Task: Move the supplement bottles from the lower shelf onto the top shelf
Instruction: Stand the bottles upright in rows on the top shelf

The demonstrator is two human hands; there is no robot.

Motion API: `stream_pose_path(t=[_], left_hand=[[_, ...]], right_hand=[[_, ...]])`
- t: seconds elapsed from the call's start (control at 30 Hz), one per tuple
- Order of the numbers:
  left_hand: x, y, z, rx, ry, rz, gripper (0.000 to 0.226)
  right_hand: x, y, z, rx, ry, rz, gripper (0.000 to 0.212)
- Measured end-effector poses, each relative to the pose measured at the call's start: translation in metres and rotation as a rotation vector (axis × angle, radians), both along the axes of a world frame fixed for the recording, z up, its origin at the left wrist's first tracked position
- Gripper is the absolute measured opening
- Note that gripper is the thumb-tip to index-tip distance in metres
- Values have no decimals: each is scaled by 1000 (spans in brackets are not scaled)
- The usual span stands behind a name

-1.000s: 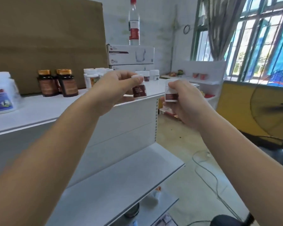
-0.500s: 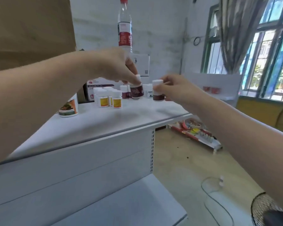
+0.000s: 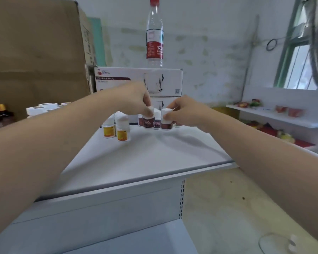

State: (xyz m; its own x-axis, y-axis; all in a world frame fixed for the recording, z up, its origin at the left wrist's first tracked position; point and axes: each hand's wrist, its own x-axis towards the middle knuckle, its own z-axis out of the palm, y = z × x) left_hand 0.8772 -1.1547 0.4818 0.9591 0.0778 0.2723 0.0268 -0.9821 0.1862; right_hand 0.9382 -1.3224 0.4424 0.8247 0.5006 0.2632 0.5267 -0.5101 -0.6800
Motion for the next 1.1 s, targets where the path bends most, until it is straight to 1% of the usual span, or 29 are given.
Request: stream_pose_path(t=[0.1, 0.17, 0.27, 0.43, 0.6, 0.73, 0.97, 1.1], left_hand=[[11, -1, -5, 40, 28, 31, 33], [15, -2, -7, 68, 48, 57, 37], [19, -1, -10, 60, 46, 84, 38], [27, 5, -18, 48, 15, 114, 29], [32, 6, -29, 23, -42, 127, 22], [31, 7, -29, 16, -69, 125, 22], [34, 11, -34, 68, -84, 133, 18], [31, 7, -33, 87, -83, 133, 26]], right_hand=[[12, 3, -6, -22, -9, 11, 21], [17, 5, -13, 23, -28, 4, 23], [23, 7, -23, 67, -85, 12, 24], [29, 13, -31, 43, -155, -10, 25], [29, 17, -36, 29, -227, -18, 31], [28, 17, -37, 3, -240, -5, 38], [30, 20, -39, 14, -243, -23, 35], [27, 16, -37, -2, -217, -31, 43]])
